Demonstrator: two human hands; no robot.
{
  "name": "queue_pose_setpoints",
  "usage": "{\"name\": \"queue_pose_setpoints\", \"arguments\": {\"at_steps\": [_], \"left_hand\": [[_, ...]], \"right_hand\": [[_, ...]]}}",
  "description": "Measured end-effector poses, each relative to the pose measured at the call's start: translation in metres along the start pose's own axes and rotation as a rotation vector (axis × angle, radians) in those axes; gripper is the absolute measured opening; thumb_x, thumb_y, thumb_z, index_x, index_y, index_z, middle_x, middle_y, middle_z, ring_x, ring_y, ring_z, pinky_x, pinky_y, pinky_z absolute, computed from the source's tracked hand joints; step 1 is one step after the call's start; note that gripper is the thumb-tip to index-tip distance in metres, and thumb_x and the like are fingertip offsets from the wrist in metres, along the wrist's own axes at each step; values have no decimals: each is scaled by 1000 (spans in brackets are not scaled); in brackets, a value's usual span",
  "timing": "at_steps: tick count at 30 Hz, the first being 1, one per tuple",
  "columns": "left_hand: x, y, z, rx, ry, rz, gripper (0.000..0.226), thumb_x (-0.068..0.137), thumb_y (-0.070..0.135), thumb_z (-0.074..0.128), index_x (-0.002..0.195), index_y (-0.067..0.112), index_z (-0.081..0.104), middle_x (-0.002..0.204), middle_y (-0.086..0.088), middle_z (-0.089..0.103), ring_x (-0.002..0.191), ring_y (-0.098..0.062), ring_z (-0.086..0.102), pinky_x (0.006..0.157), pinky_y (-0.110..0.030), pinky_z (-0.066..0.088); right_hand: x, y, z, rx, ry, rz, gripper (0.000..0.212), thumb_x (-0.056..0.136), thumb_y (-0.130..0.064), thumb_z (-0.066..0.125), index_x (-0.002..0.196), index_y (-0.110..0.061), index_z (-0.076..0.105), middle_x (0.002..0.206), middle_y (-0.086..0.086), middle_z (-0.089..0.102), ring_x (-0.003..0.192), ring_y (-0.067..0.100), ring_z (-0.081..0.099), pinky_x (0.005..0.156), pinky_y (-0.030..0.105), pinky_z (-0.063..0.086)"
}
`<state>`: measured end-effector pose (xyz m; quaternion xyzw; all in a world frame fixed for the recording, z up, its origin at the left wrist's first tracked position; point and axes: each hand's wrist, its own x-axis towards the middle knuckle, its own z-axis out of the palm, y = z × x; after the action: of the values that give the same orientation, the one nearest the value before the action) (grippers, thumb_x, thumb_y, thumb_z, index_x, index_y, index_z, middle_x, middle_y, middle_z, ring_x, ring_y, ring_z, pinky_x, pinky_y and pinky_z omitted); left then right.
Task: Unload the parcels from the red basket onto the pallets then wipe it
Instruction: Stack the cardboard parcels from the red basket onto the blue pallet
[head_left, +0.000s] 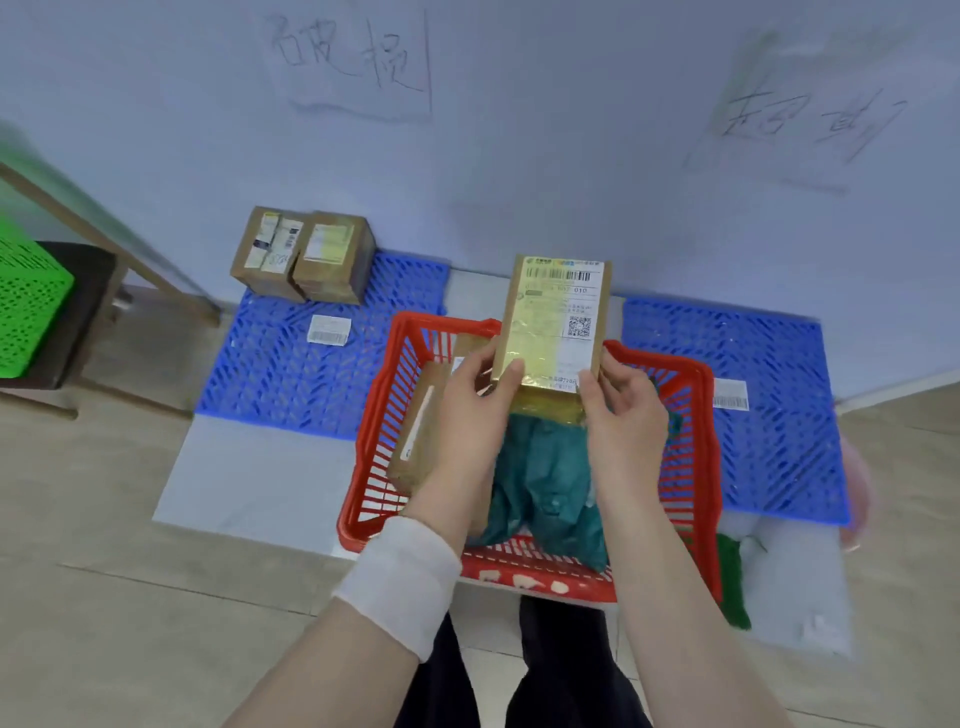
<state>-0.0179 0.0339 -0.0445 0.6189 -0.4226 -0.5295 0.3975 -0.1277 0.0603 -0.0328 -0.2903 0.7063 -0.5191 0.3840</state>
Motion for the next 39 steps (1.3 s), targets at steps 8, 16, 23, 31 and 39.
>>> {"name": "queue_pose_setpoints", "arguments": {"at_steps": [8,16,23,31,39], "left_hand": [[58,13,-137,-104,85,34,27,88,18,59,116,19,59,115,-2,66,107,-12,60,97,-33,47],[135,17,-162,-81,93,2,36,88,22,60,123,18,56,120,2,63,113,-10,56,101,-33,43],[219,-6,-159,-34,145,-99,37,86,22,63,119,6,58,117,-7,64,112,-17,58,98,-29,44],[290,-75,-150,-43,181,-255,30,88,14,59,108,-8,55,116,-37,47,111,-48,41,92,-53,39],[335,-151,-148,-131,245,-413,10,84,13,65,88,19,58,101,-10,66,94,-19,60,88,-32,46]], "right_hand": [[-29,-29,144,80,-77,3,18,87,-8,61,99,-20,59,116,0,64,107,7,61,92,23,50],[27,-35,205,60,-152,57,17,85,-9,64,96,-17,54,112,4,66,105,12,62,95,31,49],[104,-9,256,-1,-264,165,38,87,-4,59,125,-11,57,111,-2,64,88,1,61,77,10,51],[186,45,301,-84,-412,490,31,84,6,59,112,-7,57,102,4,62,87,16,60,70,26,49],[243,121,339,-237,-487,759,27,79,13,62,92,-9,50,100,12,60,68,14,58,56,29,54]]}}
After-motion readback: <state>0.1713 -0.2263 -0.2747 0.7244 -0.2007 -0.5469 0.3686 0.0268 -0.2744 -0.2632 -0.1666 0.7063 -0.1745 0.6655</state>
